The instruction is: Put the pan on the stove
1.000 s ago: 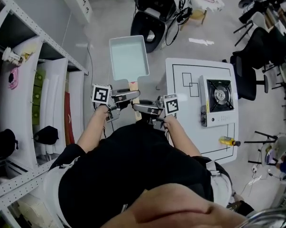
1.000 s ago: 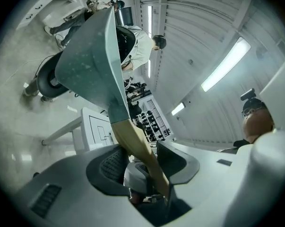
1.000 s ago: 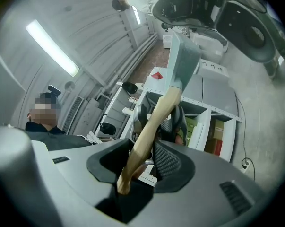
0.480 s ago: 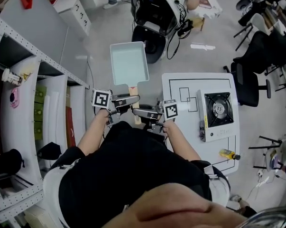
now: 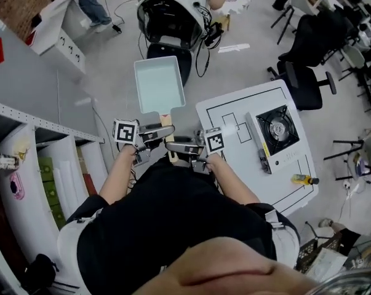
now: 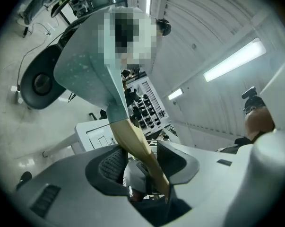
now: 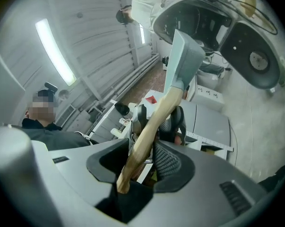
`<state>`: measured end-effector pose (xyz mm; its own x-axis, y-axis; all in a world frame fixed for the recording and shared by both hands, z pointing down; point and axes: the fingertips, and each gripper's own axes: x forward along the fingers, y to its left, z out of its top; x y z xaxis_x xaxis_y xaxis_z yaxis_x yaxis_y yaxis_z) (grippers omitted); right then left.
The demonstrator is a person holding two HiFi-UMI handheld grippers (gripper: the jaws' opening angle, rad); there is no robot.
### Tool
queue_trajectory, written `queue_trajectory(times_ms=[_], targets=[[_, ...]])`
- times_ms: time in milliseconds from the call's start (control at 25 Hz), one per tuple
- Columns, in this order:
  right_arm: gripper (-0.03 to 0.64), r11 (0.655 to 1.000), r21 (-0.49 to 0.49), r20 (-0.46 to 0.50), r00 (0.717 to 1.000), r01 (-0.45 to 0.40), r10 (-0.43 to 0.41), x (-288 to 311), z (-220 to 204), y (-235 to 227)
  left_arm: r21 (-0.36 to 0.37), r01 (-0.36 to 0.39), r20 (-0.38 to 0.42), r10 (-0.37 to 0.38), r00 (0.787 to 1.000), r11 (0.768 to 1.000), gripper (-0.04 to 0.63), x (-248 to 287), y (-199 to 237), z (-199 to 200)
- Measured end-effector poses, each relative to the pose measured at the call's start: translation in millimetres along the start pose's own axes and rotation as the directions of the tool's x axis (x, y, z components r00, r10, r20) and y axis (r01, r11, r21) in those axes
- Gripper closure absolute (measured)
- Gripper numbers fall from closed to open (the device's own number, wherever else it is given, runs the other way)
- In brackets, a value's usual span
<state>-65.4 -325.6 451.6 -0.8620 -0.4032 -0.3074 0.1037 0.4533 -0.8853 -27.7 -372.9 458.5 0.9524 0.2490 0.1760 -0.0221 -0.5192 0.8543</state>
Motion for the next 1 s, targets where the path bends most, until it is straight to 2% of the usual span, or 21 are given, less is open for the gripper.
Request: queue_trajectory(times_ms=[120,240,360,480,720,800,920,1000], targets=[[0.445,0.999,-0.02,0.063,0.997,0.043,-0.042,-2.6,23.4,-20.5,0.003,0.058,-0.066,-0.058,0.996,0.998,0.397,12.5,21.8,18.1],[0.448,0.995,-0.05,0.135,0.988,0.081,-0.073,-4.2,35.3,-25.2,-0.011,0.146,-0.125,-0.146,0.981,0.989,0.397,21.5,22.7,26.2],[0.448,0.99,-0.085,0.212,0.973,0.116,-0.096,-1.7,51.5,-25.5,0.008,0.195,-0.208,-0.189,0.96,0.981,0.397,25.4,20.6,39.9],[0.448,0.977,-0.117,0.319,0.938,0.177,-0.132,-4.5,75.3,-25.0,0.056,0.255,-0.312,-0.225,0.923,0.965,0.396,38.2,19.9,60.3],[0.448,0.936,-0.123,0.536,0.816,0.33,-0.217,-45.4,92.2,-31.9,0.024,0.405,-0.503,-0.339,0.795,0.914,0.396,90.8,21.5,57.3],[0.446,0.913,-0.123,0.593,0.767,0.388,-0.246,-66.9,87.0,-34.9,0.0,0.453,-0.56,-0.376,0.739,0.892,0.394,113.3,21.7,42.6],[0.446,0.865,-0.12,0.673,0.68,0.488,-0.29,-103.8,73.7,-37.9,-0.039,0.516,-0.644,-0.416,0.642,0.856,0.394,147.7,19.8,15.6],[0.448,0.855,-0.089,0.728,0.619,0.512,-0.295,-125.6,67.0,-37.3,-0.072,0.541,-0.686,-0.435,0.583,0.838,0.394,168.5,17.8,1.2]])
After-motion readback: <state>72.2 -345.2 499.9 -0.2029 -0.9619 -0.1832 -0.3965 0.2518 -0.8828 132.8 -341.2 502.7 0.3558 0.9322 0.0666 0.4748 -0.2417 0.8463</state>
